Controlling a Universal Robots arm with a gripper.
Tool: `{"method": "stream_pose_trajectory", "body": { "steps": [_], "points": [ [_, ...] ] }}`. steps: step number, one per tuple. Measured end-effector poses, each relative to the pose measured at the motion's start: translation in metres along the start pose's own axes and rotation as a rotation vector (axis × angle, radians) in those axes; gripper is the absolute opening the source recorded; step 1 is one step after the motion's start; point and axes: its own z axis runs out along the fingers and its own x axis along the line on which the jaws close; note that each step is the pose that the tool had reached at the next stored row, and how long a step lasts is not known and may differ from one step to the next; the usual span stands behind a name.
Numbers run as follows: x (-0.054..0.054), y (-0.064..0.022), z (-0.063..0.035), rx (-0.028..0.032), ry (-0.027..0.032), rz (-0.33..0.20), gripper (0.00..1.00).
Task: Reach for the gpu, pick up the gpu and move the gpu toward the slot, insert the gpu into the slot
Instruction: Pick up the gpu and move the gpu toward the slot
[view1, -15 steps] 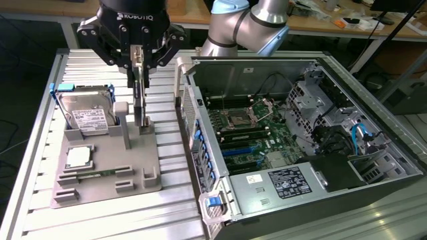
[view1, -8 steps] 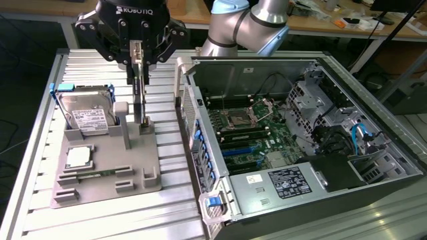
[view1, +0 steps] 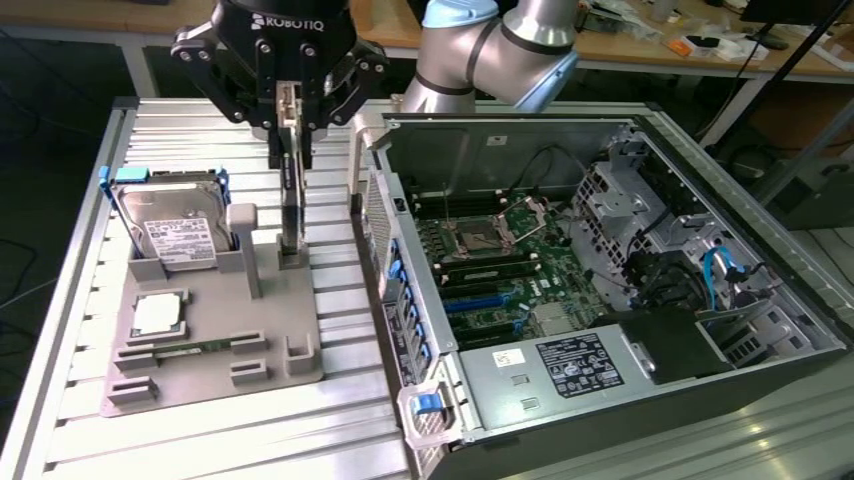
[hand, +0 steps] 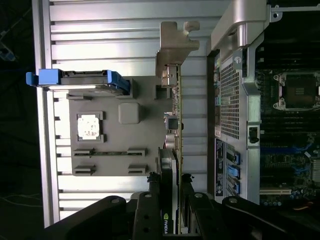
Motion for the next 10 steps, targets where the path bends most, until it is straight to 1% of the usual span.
{"method": "stream_pose_trajectory", "body": {
  "steps": [10],
  "points": [
    [-0.025, 0.0005, 0.0005, 0.0, -0.0001, 0.0, 0.27]
  ]
}}
